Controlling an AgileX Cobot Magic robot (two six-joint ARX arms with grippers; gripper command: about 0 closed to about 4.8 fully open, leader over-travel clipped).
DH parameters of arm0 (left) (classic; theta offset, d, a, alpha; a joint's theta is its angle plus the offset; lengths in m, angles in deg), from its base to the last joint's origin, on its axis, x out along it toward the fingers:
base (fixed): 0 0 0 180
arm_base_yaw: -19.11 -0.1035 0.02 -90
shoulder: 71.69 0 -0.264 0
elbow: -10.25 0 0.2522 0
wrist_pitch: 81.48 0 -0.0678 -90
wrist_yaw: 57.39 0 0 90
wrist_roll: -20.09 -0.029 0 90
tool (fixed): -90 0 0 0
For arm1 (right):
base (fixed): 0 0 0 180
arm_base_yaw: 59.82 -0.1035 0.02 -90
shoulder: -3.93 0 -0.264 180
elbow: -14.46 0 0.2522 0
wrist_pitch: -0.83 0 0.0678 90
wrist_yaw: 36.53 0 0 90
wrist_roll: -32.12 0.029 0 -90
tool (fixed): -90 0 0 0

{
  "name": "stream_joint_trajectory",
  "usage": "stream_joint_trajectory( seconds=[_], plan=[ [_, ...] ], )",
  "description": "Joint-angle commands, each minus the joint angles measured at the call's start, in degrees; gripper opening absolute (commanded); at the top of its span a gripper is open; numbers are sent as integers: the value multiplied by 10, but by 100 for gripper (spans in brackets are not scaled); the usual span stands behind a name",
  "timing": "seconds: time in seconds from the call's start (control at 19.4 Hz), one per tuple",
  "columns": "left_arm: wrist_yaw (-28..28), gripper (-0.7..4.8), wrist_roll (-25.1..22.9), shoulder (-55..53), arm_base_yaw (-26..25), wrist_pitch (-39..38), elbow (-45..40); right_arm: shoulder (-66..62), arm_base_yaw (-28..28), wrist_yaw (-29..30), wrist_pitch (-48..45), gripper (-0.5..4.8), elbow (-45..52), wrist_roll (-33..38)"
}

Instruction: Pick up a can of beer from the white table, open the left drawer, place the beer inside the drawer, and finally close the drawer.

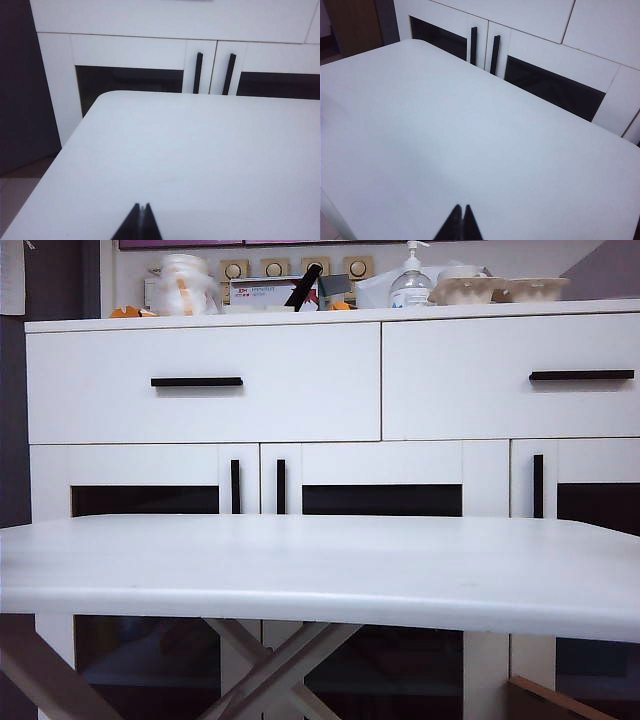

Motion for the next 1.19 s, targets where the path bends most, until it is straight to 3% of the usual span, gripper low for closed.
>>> stream_joint_trajectory(
  seconds=[0.05, 0.21, 0.46, 1.19],
  plan=[
    [-7, -6, -16, 0, 4, 5, 1, 1, -1, -1, -7, -1, -3, -2],
    [-89, -6, -17, 0, 43, 2, 1, 1, -1, -1, -7, -1, -3, -2],
    [-93, -6, -33, 0, 45, -37, 1, 1, -1, -1, -7, -1, -3, -2],
    [-94, 0, -33, 0, 45, -35, 1, 1, -1, -1, -7, -1, -3, -2]
  ],
)
